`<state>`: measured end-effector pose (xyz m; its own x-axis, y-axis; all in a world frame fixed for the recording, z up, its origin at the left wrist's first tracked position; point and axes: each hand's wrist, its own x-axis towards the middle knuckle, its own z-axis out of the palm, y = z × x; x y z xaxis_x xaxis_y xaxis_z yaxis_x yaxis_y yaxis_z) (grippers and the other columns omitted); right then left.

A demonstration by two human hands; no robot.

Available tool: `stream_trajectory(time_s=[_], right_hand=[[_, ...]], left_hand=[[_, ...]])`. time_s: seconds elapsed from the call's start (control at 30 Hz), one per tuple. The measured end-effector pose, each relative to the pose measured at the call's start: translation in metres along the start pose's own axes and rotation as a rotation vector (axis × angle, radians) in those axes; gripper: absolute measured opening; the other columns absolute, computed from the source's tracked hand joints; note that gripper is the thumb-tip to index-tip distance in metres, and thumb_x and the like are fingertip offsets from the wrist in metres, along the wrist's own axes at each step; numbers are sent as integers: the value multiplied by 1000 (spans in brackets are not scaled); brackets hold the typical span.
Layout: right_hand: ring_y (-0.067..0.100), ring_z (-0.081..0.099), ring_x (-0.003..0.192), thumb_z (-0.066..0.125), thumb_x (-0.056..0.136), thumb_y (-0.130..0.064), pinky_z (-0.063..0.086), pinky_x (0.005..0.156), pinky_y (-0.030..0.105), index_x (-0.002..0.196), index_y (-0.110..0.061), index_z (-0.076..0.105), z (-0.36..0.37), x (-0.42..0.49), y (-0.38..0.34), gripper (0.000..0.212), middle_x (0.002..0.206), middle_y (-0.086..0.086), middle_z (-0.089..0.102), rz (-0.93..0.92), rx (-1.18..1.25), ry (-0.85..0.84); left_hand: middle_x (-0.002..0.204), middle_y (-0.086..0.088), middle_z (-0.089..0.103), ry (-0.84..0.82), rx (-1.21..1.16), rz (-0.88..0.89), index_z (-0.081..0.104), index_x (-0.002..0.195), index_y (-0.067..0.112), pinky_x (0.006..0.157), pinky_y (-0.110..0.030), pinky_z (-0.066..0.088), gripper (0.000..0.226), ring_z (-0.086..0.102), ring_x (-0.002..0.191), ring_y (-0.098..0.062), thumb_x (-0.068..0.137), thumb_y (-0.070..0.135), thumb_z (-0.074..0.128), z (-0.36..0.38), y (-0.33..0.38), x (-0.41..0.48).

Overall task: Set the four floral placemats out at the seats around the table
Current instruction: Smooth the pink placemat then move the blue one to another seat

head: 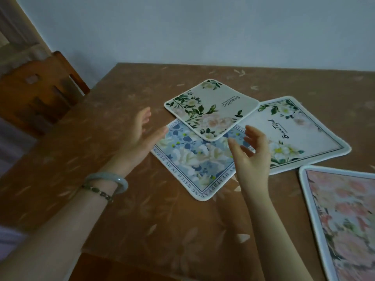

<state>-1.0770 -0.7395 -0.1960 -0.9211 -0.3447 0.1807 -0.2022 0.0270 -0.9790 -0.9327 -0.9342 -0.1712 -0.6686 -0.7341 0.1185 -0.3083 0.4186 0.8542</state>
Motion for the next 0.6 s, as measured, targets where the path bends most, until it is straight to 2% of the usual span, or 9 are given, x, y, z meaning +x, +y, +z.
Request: stream_trajectory(time_s=[0.17, 0.3, 0.37, 0.43, 0.53, 0.6], right_hand=[[11, 52, 117, 70, 85, -28, 46, 100, 41, 127, -20, 52, -1, 14, 43, 47, 125, -3, 55, 95, -59, 53], [5, 41, 109, 68, 85, -31, 40, 98, 31, 128, -20, 49, 2, 24, 68, 48, 127, -2, 47, 195, -143, 91], [8, 42, 110, 67, 86, -29, 38, 96, 28, 131, -17, 47, 4, 27, 74, 51, 134, 4, 44, 248, -164, 93], [15, 47, 115, 66, 86, -27, 40, 100, 31, 134, -14, 45, 7, 28, 78, 53, 137, 8, 43, 305, -146, 88], [15, 45, 117, 65, 87, -25, 36, 97, 27, 137, -12, 42, 10, 31, 82, 57, 141, 8, 39, 389, -132, 78], [21, 47, 121, 65, 86, -24, 39, 102, 33, 138, -11, 40, 11, 33, 85, 59, 142, 9, 38, 442, -128, 81]], left_hand=[[150, 6, 33, -71, 82, -40, 24, 147, 30, 106, -32, 29, 86, 33, 133, -7, 76, 66, 60, 29, -46, 36], [154, 0, 28, -139, 185, -112, 18, 149, 29, 104, -36, 30, 99, 30, 138, -16, 70, 76, 55, 48, -71, 57], [157, -3, 24, -159, 264, -167, 15, 151, 25, 108, -44, 31, 97, 29, 141, -22, 75, 71, 55, 55, -83, 69], [158, -6, 22, -169, 335, -230, 14, 152, 20, 110, -49, 30, 95, 28, 141, -27, 79, 67, 54, 59, -94, 82], [156, -11, 25, -207, 444, -306, 15, 151, 12, 111, -52, 31, 95, 31, 140, -30, 83, 68, 50, 61, -105, 96], [154, -13, 31, -200, 481, -316, 19, 150, 7, 109, -52, 33, 93, 35, 138, -31, 84, 67, 49, 60, -108, 100]])
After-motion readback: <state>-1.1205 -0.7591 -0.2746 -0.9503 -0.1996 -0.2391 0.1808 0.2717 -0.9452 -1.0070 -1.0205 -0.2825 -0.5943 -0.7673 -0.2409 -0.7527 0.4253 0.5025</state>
